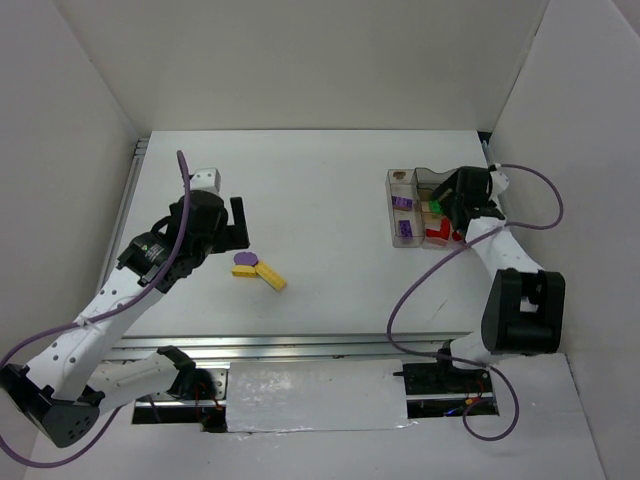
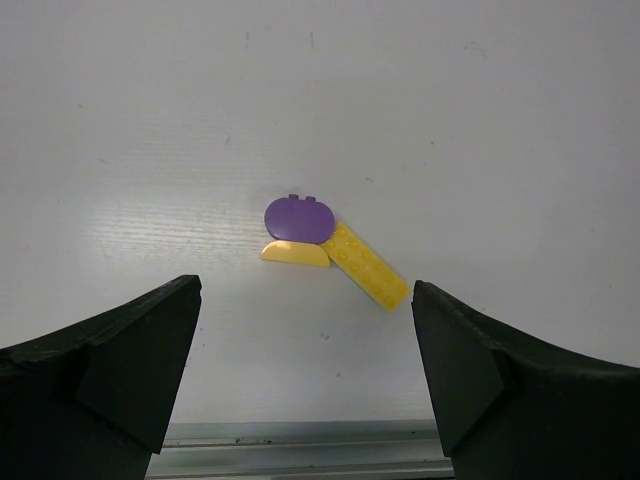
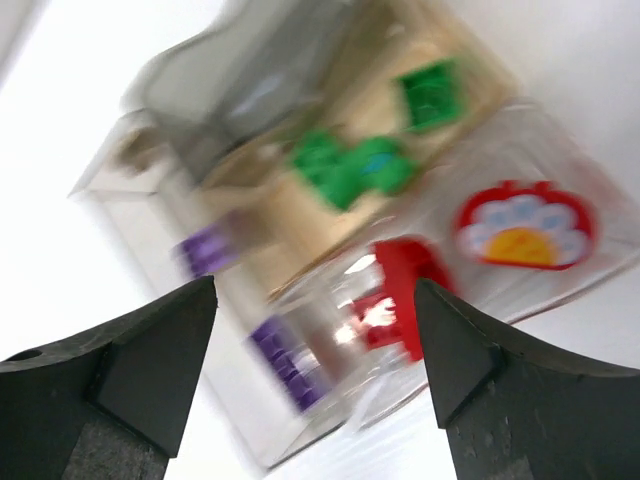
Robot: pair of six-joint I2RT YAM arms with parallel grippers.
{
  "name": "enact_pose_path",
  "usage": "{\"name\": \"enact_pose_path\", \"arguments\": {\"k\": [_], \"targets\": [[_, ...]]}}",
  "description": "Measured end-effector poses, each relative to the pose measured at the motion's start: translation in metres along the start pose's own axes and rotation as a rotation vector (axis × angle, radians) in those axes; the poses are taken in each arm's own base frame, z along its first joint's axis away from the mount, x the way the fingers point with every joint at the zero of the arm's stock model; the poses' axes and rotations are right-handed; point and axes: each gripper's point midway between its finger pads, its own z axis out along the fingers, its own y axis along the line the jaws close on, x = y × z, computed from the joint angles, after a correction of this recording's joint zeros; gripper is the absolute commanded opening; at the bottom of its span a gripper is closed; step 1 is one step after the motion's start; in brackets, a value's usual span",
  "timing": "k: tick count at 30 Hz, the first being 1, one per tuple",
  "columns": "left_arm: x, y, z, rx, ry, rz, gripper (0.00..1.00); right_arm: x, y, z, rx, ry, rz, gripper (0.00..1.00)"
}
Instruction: Sort the legos into containers by color
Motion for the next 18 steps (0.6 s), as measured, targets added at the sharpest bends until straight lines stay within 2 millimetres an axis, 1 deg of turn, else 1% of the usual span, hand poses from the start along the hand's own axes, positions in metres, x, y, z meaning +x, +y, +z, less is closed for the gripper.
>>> {"name": "enact_pose_path", "arguments": {"k": [2, 4, 5, 7, 8, 9, 10, 11, 13, 14, 15, 16, 18], "targets": [[-0.001, 0.005, 0.000, -0.027, -0.008, -0.006, 0.99, 0.005, 0.032, -0.025, -0.083, -0.023, -0.058, 0.88], [-0.001, 0.012, 0.000, -0.068, -0.014, -0.022, 1.00, 0.023, 0.079, -0.062, -0.239, -0.017, -0.139, 0.88], [0.000, 0.015, 0.000, -0.086, -0.014, -0.028, 1.00, 0.035, 0.103, -0.084, -0.337, 0.002, -0.177, 0.87], [0.000, 0.024, -0.001, -0.128, -0.017, -0.040, 1.00, 0.061, 0.139, -0.122, -0.527, 0.043, -0.261, 0.90], [0.000, 0.027, -0.002, -0.143, -0.017, -0.042, 1.00, 0.079, 0.156, -0.142, -0.635, 0.084, -0.316, 1.00], [0.000, 0.031, -0.003, -0.163, -0.017, -0.049, 0.99, 0.100, 0.168, -0.159, -0.731, 0.132, -0.377, 1.00], [0.000, 0.034, -0.005, -0.180, -0.021, -0.050, 0.99, 0.118, 0.176, -0.171, -0.801, 0.170, -0.440, 1.00], [-0.001, 0.037, -0.007, -0.192, -0.025, -0.051, 1.00, 0.145, 0.184, -0.182, -0.868, 0.226, -0.514, 1.00], [-0.003, 0.043, -0.011, -0.213, -0.039, -0.054, 0.99, 0.200, 0.191, -0.195, -0.948, 0.333, -0.678, 0.99], [-0.004, 0.046, -0.013, -0.219, -0.047, -0.056, 1.00, 0.227, 0.192, -0.197, -0.964, 0.381, -0.753, 0.99], [-0.005, 0.049, -0.016, -0.225, -0.057, -0.062, 1.00, 0.259, 0.193, -0.202, -0.982, 0.436, -0.847, 0.99], [-0.006, 0.051, -0.018, -0.227, -0.069, -0.070, 1.00, 0.284, 0.192, -0.204, -0.987, 0.475, -0.922, 0.99], [-0.006, 0.055, -0.022, -0.232, -0.087, -0.091, 1.00, 0.323, 0.187, -0.205, -0.978, 0.523, -1.048, 0.97]]}}
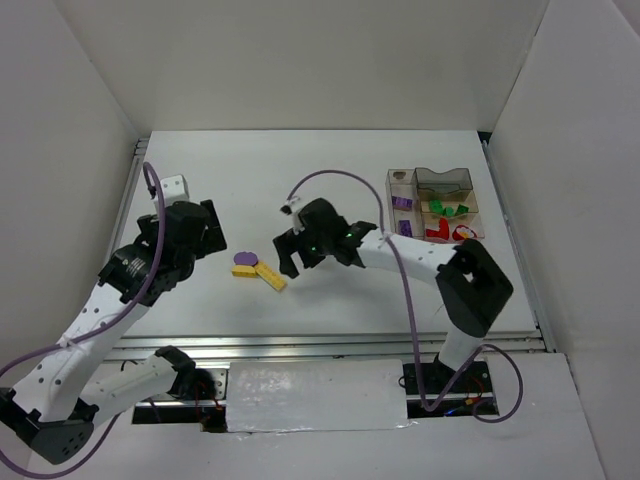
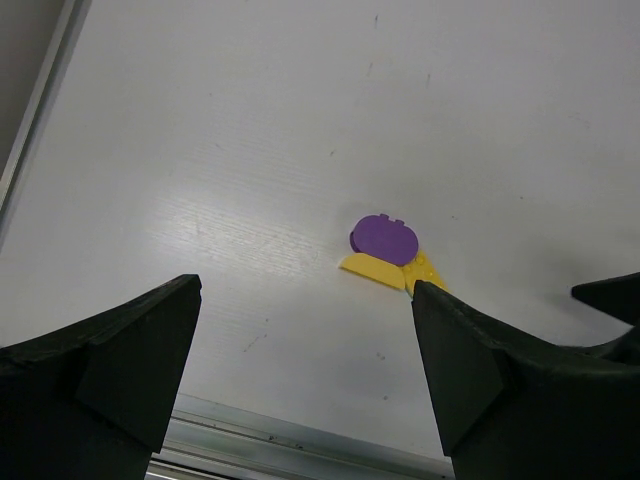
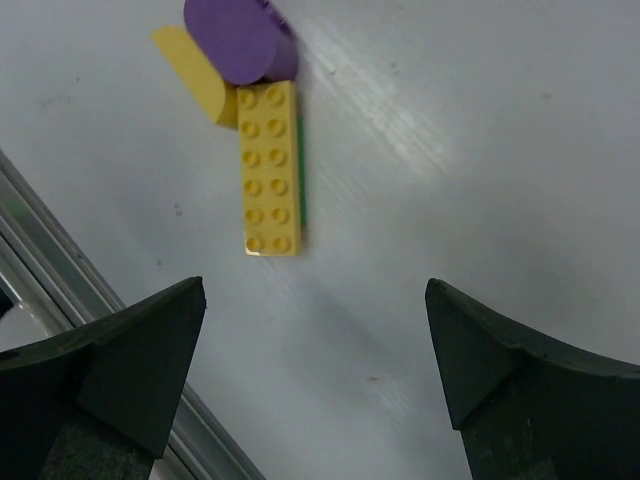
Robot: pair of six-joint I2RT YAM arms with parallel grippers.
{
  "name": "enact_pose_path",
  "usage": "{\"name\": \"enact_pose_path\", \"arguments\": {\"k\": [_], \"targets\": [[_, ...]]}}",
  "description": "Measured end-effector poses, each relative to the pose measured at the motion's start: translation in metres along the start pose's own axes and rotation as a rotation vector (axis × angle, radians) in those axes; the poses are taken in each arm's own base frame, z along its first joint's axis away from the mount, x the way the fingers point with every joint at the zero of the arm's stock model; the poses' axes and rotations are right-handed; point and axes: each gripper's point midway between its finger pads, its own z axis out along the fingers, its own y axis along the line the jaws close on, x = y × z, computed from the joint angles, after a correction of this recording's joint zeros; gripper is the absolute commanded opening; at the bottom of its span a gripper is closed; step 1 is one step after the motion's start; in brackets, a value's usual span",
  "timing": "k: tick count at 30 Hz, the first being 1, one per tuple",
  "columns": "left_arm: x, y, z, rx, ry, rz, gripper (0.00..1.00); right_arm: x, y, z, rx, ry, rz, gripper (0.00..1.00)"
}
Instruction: Sort the legos into containers by color
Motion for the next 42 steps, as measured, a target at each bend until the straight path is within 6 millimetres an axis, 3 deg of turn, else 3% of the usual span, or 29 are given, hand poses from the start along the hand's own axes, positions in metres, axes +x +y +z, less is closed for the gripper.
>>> {"name": "enact_pose_path", "arguments": {"k": [3, 8, 14, 17, 25, 27, 30, 34, 37, 39, 42], "targets": [[0.003, 0.010, -0.002, -0.022, -0.014, -0.015, 0.99, 0.018, 0.021, 0.025, -0.005, 0.091, -0.098, 0.93], [0.008, 0.022, -0.003, -0.048, -0.035, -0.046, 1.00, 0.015, 0.034, 0.056, 0.022, 0.134, -0.202, 0.81], [0.009, 0.026, -0.003, -0.062, -0.042, -0.047, 1.00, 0.027, 0.032, 0.088, 0.055, 0.204, -0.253, 0.71], [0.010, 0.025, 0.000, -0.068, -0.034, -0.040, 0.99, 0.038, 0.027, 0.093, 0.066, 0.248, -0.256, 0.68], [0.011, 0.025, 0.001, -0.073, -0.029, -0.035, 1.00, 0.043, 0.022, 0.100, 0.078, 0.276, -0.263, 0.36], [0.011, 0.025, 0.002, -0.073, -0.029, -0.035, 1.00, 0.043, 0.022, 0.100, 0.079, 0.276, -0.264, 0.18], [0.012, 0.024, 0.003, -0.074, -0.026, -0.032, 1.00, 0.043, 0.021, 0.099, 0.084, 0.272, -0.263, 0.14], [0.013, 0.019, 0.003, -0.046, -0.013, -0.028, 0.99, 0.052, 0.013, 0.084, 0.096, 0.271, -0.225, 0.14], [0.015, 0.002, 0.003, 0.050, -0.001, -0.014, 1.00, 0.060, 0.002, 0.051, 0.088, 0.268, -0.142, 0.14], [0.019, -0.017, -0.001, 0.174, 0.020, -0.008, 0.99, 0.052, -0.008, 0.020, 0.079, 0.222, -0.062, 0.15], [0.025, -0.055, -0.015, 0.410, 0.055, 0.011, 0.99, 0.020, -0.018, -0.031, 0.019, 0.074, 0.059, 0.16]]}}
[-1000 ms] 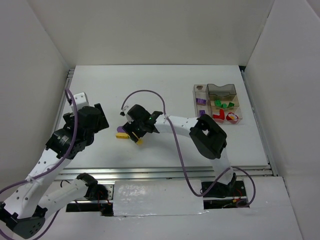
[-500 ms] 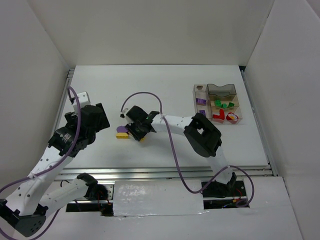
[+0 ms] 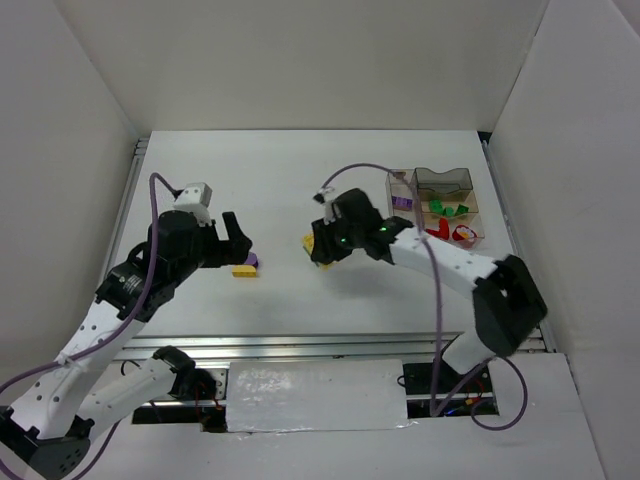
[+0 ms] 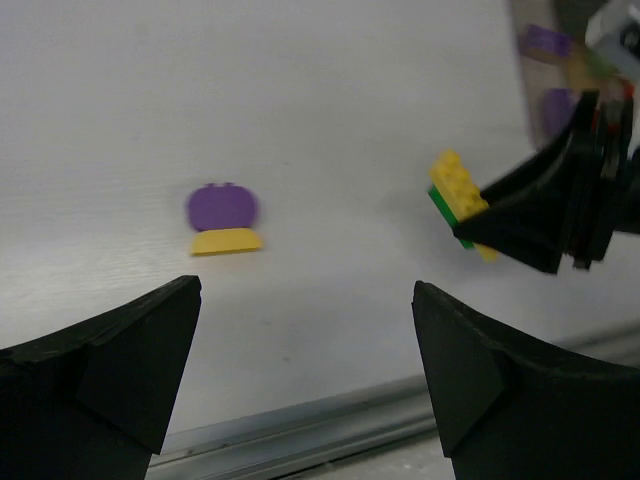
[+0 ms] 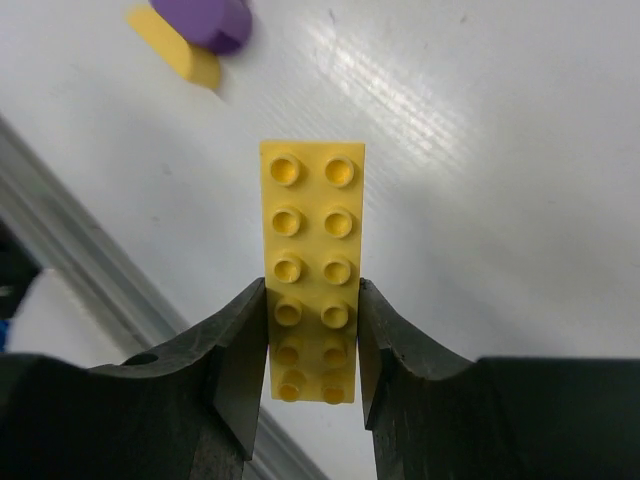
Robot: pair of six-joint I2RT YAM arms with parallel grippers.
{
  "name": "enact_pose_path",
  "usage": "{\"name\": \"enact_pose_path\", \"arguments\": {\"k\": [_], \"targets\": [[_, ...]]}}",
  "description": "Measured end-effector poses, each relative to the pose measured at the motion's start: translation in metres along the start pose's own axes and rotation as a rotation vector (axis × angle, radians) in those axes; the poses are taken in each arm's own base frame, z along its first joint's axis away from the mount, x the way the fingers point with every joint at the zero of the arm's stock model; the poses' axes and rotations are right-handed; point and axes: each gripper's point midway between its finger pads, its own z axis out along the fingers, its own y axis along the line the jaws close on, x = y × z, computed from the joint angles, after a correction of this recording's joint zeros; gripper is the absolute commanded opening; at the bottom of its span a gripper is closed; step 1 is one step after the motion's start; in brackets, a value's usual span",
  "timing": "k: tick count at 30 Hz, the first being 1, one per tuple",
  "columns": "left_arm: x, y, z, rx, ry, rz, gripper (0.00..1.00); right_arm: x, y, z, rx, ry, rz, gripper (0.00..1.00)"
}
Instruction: Sort the legos into containers by color
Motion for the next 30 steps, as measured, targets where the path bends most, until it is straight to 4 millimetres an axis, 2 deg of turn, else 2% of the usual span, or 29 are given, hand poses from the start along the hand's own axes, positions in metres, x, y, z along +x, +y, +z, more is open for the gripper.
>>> {"name": "enact_pose_path", "arguments": {"k": [3, 5, 6, 8, 12, 16, 23, 26, 30], "targets": [[0.002, -0.046, -0.002, 0.257, 0.016, -0.002, 0.99, -0.032, 0.004, -0.055, -0.121, -0.195, 0.076, 0.18], [0.004, -0.077, -0.008, 0.439, 0.020, -0.010, 1.00, -0.041, 0.015, -0.083, -0.217, -0.286, 0.094, 0.18], [0.005, -0.090, -0.011, 0.520, 0.020, -0.009, 1.00, -0.043, 0.029, -0.100, -0.297, -0.329, 0.094, 0.18], [0.005, -0.116, -0.021, 0.682, 0.017, -0.023, 0.99, -0.044, 0.054, -0.121, -0.437, -0.376, 0.080, 0.18], [-0.002, -0.148, -0.038, 0.878, 0.008, -0.025, 0.95, -0.038, 0.090, -0.147, -0.647, -0.398, 0.067, 0.17], [-0.007, -0.163, -0.045, 0.966, 0.001, -0.018, 0.89, -0.038, 0.109, -0.163, -0.749, -0.420, 0.052, 0.16], [-0.009, -0.173, -0.056, 1.042, -0.009, 0.000, 0.85, -0.049, 0.126, -0.186, -0.845, -0.489, 0.009, 0.16], [-0.010, -0.176, -0.059, 1.067, -0.008, 0.006, 0.80, -0.051, 0.130, -0.191, -0.868, -0.507, -0.003, 0.16], [-0.009, -0.180, -0.062, 1.094, 0.001, -0.002, 0.67, -0.051, 0.135, -0.192, -0.885, -0.511, -0.010, 0.16]]}}
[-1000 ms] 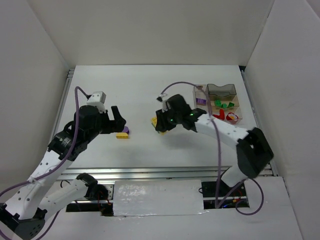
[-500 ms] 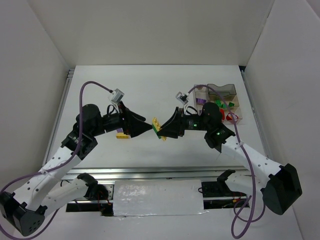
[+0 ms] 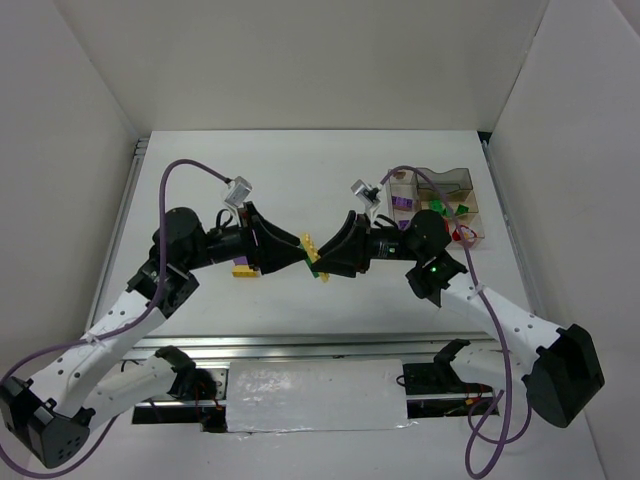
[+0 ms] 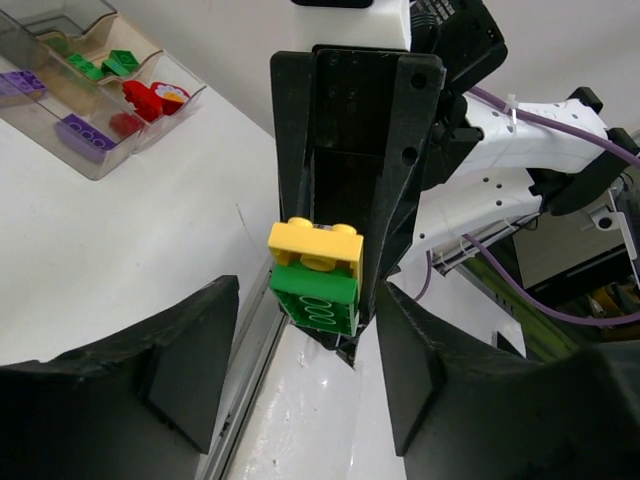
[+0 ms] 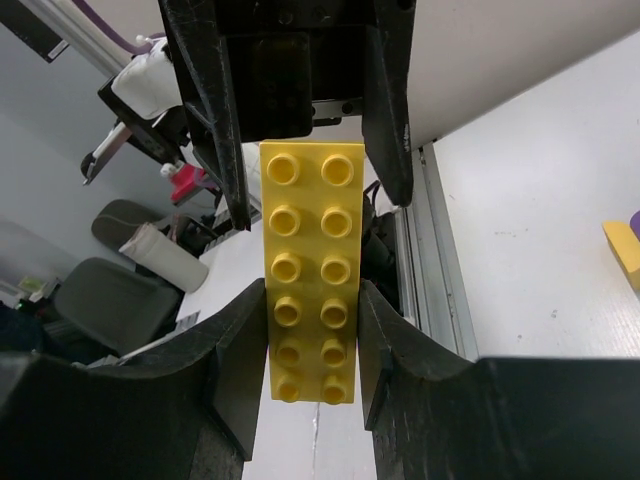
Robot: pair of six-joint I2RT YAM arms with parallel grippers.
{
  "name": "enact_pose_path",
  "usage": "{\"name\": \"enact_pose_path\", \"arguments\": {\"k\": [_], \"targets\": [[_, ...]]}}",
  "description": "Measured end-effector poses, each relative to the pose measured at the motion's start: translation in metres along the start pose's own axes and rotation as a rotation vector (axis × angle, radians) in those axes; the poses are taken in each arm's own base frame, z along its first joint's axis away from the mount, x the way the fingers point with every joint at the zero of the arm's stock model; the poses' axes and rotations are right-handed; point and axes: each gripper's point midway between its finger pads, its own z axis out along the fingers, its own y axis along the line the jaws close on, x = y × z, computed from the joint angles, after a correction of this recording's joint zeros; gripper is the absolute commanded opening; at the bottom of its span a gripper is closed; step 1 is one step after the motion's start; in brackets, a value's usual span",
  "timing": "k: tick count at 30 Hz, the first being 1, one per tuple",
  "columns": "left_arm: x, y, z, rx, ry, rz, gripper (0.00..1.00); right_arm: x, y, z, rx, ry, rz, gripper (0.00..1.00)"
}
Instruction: Sort the legos into containers by color
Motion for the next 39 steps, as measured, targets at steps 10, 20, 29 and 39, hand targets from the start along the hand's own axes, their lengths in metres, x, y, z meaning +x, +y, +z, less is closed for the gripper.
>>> {"name": "enact_pose_path", "arguments": {"k": [10, 20, 29, 39], "targets": [[0.002, -0.003, 0.003, 0.030, 0.011, 0.008, 0.04, 0.004, -0.001, 0.005, -0.007, 0.009, 0.013, 0.16], [0.008, -0.005, -0.002, 0.026, 0.037, 0.072, 0.00, -0.001, -0.003, -0.007, -0.029, -0.015, -0.022, 0.00], [0.015, -0.010, -0.011, 0.036, 0.074, 0.128, 0.00, -0.014, -0.004, -0.020, -0.032, -0.065, -0.026, 0.00], [-0.001, 0.002, -0.023, -0.139, 0.068, 0.152, 0.00, -0.038, -0.081, -0.060, 0.367, -0.198, 0.073, 0.00]]}}
